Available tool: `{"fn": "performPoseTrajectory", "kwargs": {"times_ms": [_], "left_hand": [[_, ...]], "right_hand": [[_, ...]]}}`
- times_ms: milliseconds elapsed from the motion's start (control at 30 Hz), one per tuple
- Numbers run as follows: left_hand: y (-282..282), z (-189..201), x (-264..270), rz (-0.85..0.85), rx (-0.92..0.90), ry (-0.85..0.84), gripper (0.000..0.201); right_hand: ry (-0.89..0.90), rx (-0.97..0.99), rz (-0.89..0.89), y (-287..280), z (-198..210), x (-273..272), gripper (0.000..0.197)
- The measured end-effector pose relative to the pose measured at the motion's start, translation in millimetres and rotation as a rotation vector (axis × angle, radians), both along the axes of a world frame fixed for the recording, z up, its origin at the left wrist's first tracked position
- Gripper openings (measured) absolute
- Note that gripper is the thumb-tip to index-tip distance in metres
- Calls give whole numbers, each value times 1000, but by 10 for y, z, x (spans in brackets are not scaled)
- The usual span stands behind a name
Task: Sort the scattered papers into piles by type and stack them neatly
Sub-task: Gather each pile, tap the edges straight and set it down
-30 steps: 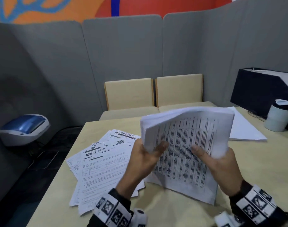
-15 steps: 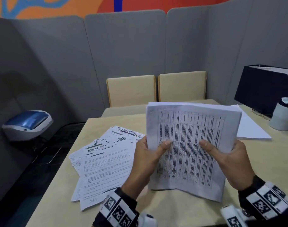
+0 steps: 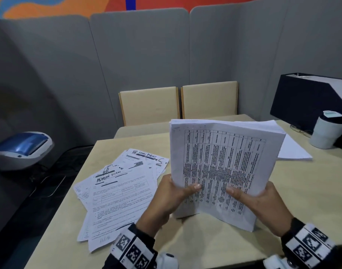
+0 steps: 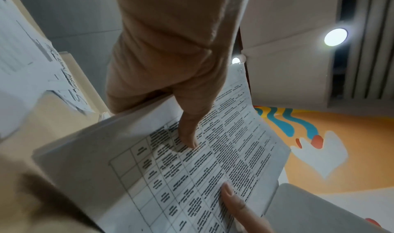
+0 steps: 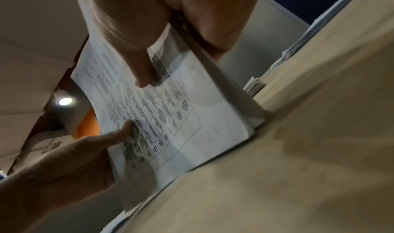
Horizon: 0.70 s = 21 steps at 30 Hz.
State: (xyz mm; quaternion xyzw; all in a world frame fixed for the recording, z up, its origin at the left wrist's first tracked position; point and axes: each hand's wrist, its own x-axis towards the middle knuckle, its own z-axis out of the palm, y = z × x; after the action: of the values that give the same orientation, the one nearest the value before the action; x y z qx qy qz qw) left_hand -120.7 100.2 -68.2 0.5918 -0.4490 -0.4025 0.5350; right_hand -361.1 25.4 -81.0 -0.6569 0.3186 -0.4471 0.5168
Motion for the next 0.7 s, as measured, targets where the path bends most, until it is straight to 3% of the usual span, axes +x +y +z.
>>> {"fn": "performPoseTrajectory", "kwargs": {"times_ms": [167, 367, 533, 700], "left_hand": [[35, 119, 2, -96, 24, -141, 36], [150, 391, 269, -127, 192, -678, 68], [286, 482, 768, -196, 378, -925, 66], [333, 282, 1291, -116, 630, -1020, 73]], "right_hand": [[-59, 64, -126, 7, 46, -102, 25], [-416, 448, -502, -72, -235, -348, 33], [-338, 694, -737, -156, -463, -774, 33], [-321, 750, -686, -180, -501, -1010, 32]]}}
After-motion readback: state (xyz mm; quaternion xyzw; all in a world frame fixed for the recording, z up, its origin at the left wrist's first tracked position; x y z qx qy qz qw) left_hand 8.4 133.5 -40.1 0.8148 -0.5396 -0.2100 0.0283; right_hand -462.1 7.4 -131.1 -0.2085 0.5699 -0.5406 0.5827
